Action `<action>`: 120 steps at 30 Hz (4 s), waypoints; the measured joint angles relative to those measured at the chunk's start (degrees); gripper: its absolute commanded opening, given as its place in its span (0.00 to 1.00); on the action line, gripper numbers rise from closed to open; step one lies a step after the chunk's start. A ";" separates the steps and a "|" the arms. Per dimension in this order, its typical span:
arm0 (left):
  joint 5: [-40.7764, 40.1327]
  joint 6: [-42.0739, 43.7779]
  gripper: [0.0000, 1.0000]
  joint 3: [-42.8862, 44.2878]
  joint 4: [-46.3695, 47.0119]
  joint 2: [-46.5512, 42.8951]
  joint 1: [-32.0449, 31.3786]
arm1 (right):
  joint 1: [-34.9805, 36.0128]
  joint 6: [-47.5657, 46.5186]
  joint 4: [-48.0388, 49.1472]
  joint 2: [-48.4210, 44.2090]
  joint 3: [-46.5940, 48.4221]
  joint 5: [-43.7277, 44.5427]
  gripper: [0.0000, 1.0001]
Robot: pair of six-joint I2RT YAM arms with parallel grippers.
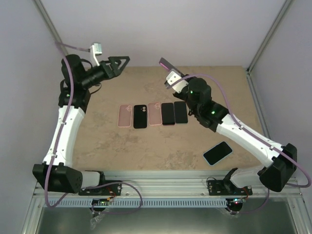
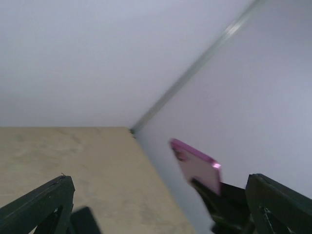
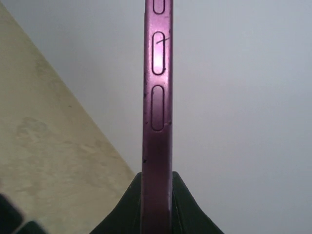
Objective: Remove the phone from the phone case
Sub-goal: Place the phone case at the center of the board, then place the phone at the center of the board.
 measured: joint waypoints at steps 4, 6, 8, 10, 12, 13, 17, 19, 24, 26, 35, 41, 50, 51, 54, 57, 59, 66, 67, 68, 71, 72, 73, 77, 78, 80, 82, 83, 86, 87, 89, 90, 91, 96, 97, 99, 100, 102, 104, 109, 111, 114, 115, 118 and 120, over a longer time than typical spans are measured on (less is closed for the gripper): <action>3.67 -5.03 0.90 -1.42 4.31 0.39 -4.81 | 2.10 -9.77 8.96 0.00 -3.52 5.35 0.00; 4.74 -6.25 0.89 -1.90 4.70 0.79 -6.80 | 3.13 -14.51 13.73 0.00 -5.01 7.50 0.00; 5.38 -7.17 0.87 -2.40 4.70 1.22 -8.74 | 4.26 -19.32 19.04 0.00 -6.60 9.25 0.00; 5.81 -7.89 0.84 -3.15 4.81 1.49 -10.54 | 5.33 -24.00 24.46 0.00 -8.48 10.43 0.00; 6.23 -8.31 0.80 -3.87 5.09 1.53 -11.85 | 6.25 -28.59 29.40 0.00 -10.47 10.99 0.00; 6.40 -8.55 0.78 -4.17 5.29 1.53 -12.46 | 6.75 -31.34 32.33 0.00 -11.76 11.26 0.01; 6.99 -9.51 0.69 -5.60 7.19 1.51 -14.12 | 8.11 -40.33 41.40 0.04 -15.54 11.82 0.01; 7.52 -10.38 0.61 -6.86 8.92 1.51 -14.64 | 8.85 -44.39 46.12 0.07 -17.38 11.78 0.01; 8.96 -12.66 0.45 -10.05 13.42 1.22 -15.85 | 9.81 -51.49 53.48 0.94 -19.98 11.82 0.01; 9.49 -13.49 0.40 -10.99 14.93 1.20 -16.28 | 10.12 -52.98 54.49 1.07 -20.50 11.87 0.00; 11.37 -18.27 0.26 -13.51 22.14 0.87 -16.68 | 11.56 -58.12 60.81 1.36 -23.32 11.32 0.01; 11.30 -20.98 0.08 -14.21 24.33 0.87 -16.68 | 12.98 -61.88 65.33 2.14 -25.53 9.57 0.01; 11.23 -21.59 0.00 -14.80 23.58 0.87 -16.61 | 12.98 -64.78 67.67 2.73 -26.10 9.16 0.58; 11.21 -20.33 0.00 -14.71 22.86 0.87 -16.55 | 13.00 -64.52 68.11 2.69 -26.36 9.03 0.70; 11.32 -16.96 0.00 -14.60 20.37 0.90 -16.11 | 13.14 -63.43 68.85 2.34 -27.41 8.59 0.93; 11.72 -13.70 0.00 -13.90 17.88 1.49 -14.51 | 13.27 -60.83 66.82 1.29 -27.82 9.09 0.98; 12.63 -11.82 0.00 -13.03 16.90 2.40 -13.00 | 13.25 -57.55 62.88 0.46 -27.80 9.66 0.98; 11.72 -0.48 0.00 -9.66 8.48 7.17 -9.14 | 12.87 -33.59 23.30 -1.90 -16.72 7.39 0.98; 11.50 0.92 0.00 -9.66 7.17 7.41 -9.09 | 12.63 -29.64 17.38 -2.05 -13.99 5.60 0.98; 11.34 2.60 0.00 -9.66 5.70 7.61 -9.09 | 12.31 -25.81 11.56 -2.32 -11.30 3.23 0.98; 11.28 7.26 0.00 -9.66 1.62 7.65 -9.11 | 10.58 -16.87 -2.51 -3.76 -4.90 -4.59 0.98; 11.30 9.46 0.00 -9.46 -0.07 7.65 -9.11 | 9.70 -14.38 -6.40 -4.28 -3.23 -7.54 0.98; 11.32 11.89 0.00 -9.25 -2.10 7.65 -9.11 | 8.81 -12.11 -9.79 -4.83 -1.92 -10.43 0.98; 12.35 22.60 0.00 -7.82 -11.43 7.65 -9.11 | 4.20 -5.03 -20.04 -6.34 0.87 -21.75 0.98; 13.07 25.49 0.00 -7.63 -13.73 7.63 -9.11 | 2.93 -3.63 -22.12 -6.45 1.29 -24.59 0.98; 14.91 30.73 0.00 -7.65 -17.97 7.39 -9.11 | -0.26 -0.83 -26.58 -6.36 2.25 -30.88 0.98; 17.03 34.80 0.00 -7.72 -20.98 7.04 -9.18 | -3.02 1.53 -30.80 -5.55 3.76 -37.00 0.98; 18.23 36.87 0.00 -7.78 -22.38 6.71 -9.27 | -4.24 2.71 -32.76 -4.74 4.98 -40.17 0.97; 20.85 42.73 0.00 -7.76 -25.97 5.40 -10.05 | -7.17 5.57 -36.89 -1.64 8.74 -49.18 0.94; 21.40 44.83 0.00 -7.76 -27.32 4.90 -10.69 | -8.15 6.56 -38.34 -0.42 9.84 -52.78 0.91; 22.10 48.61 0.00 -7.72 -30.03 4.24 -12.46 | -9.94 7.96 -40.70 1.88 11.47 -59.06 0.85; 22.38 49.70 0.00 -7.72 -30.86 4.17 -13.09 | -10.64 8.46 -41.97 3.02 12.07 -61.77 0.82; 22.86 50.97 0.00 -7.74 -31.74 4.15 -14.01 | -11.19 8.87 -43.36 4.15 12.61 -64.26 0.79; 23.06 54.93 0.00 -7.78 -34.45 4.15 -16.46 | -11.56 9.62 -49.16 8.15 13.64 -73.11 0.63; 23.06 55.23 0.00 -7.78 -34.69 4.15 -16.65 | -11.52 9.62 -49.92 8.52 13.64 -74.34 0.60; 23.06 55.82 0.00 -7.78 -34.93 4.15 -16.94 | -11.50 10.38 -51.69 9.35 13.64 -76.98 0.53; 23.06 56.04 0.00 -7.78 -34.95 4.15 -17.07 | -11.50 10.69 -52.15 9.73 13.60 -77.90 0.49; 22.93 56.37 0.00 -7.80 -34.93 4.15 -17.27 | -11.45 11.37 -52.85 10.27 13.55 -79.36 0.42; 22.67 56.43 0.00 -7.89 -34.91 4.15 -17.55 | -11.45 12.20 -53.22 10.67 13.53 -80.24 0.35; 23.10 56.17 0.00 -8.15 -34.73 3.85 -18.03 | -11.52 14.36 -52.94 11.02 13.46 -80.70 0.07; 23.34 55.82 0.00 -8.50 -34.40 3.43 -18.18 | -11.58 14.99 -52.81 11.08 13.35 -81.09 0.01; 23.93 55.60 0.00 -8.90 -33.94 3.15 -18.16 | -11.58 15.69 -52.68 11.08 13.11 -82.47 0.01; 24.00 55.28 0.00 -8.96 -33.79 3.13 -18.16 | -11.61 15.89 -52.63 11.08 13.07 -82.64 0.01; 24.00 54.03 0.06 -9.09 -32.76 3.13 -18.16 | -11.89 16.63 -52.37 11.08 12.98 -82.99 0.01; 24.00 52.74 0.42 -9.11 -31.78 3.13 -18.16 | -12.22 17.22 -51.93 11.02 12.87 -83.41 0.00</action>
